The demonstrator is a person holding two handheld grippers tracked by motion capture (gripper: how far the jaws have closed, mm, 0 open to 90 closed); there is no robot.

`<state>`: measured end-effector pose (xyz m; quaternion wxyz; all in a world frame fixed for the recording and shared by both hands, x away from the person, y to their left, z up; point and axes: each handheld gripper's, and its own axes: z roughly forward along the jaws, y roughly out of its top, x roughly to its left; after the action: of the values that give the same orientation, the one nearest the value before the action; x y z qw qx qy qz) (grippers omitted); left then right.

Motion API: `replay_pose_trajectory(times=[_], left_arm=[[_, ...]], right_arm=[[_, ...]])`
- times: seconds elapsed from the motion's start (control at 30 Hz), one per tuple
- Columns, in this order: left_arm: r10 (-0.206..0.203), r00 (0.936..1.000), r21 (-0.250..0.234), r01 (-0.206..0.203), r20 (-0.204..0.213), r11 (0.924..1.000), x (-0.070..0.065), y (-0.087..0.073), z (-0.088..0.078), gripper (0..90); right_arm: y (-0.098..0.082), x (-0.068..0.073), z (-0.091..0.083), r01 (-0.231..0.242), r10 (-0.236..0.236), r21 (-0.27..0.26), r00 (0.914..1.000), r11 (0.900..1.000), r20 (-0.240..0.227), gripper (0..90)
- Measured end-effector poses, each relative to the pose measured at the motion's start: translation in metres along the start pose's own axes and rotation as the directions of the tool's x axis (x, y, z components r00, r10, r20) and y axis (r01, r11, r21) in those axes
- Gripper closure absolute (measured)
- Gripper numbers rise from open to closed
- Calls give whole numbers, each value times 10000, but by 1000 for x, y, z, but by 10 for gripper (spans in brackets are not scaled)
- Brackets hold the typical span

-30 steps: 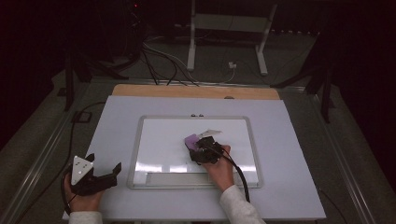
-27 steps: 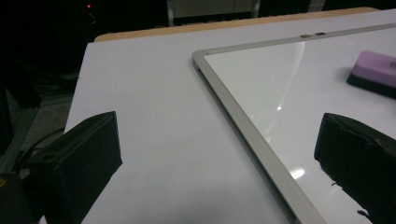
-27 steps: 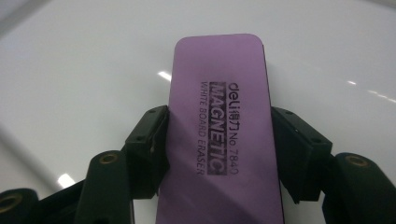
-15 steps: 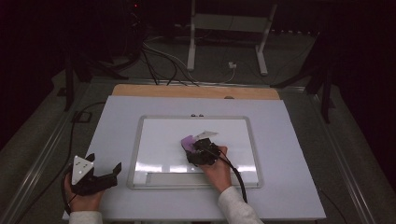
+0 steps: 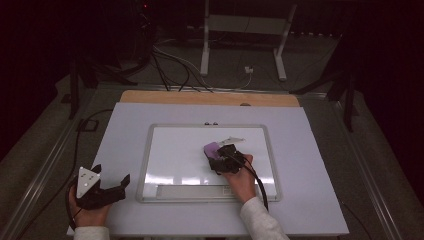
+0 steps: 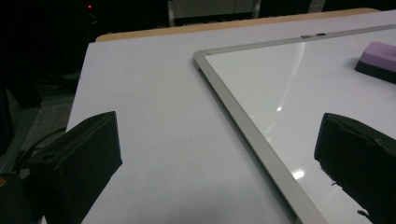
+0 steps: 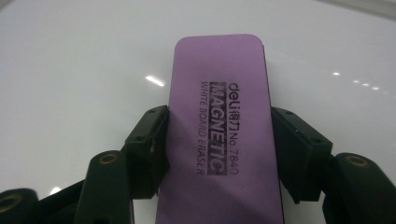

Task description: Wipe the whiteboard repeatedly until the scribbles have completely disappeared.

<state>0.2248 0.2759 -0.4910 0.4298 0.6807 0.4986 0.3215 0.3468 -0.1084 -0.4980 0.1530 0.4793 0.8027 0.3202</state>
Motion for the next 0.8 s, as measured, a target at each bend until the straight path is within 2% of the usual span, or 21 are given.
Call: replay_pose_trajectory(times=[0.37, 0.5, 0.67, 0.8], left_arm=[[10, 10000, 23, -10, -19, 10000, 0, 0, 0, 15], [15, 10000, 34, -15, -12, 10000, 0, -1, 0, 15], [-68, 10000, -14, 68, -33, 10000, 1, -1, -1, 15], [-34, 10000, 29, 34, -5, 10000, 1, -1, 1, 15]], right_arm=[[-4, -30, -7, -277, 277, -5, 9983, 9996, 522, 387], [-6, -35, -10, -218, 215, 25, 9972, 9998, 710, 388], [-7, -39, -11, -250, 246, 42, 9971, 9997, 721, 399], [-8, -43, -13, -450, 443, 53, 9949, 9990, 908, 404]])
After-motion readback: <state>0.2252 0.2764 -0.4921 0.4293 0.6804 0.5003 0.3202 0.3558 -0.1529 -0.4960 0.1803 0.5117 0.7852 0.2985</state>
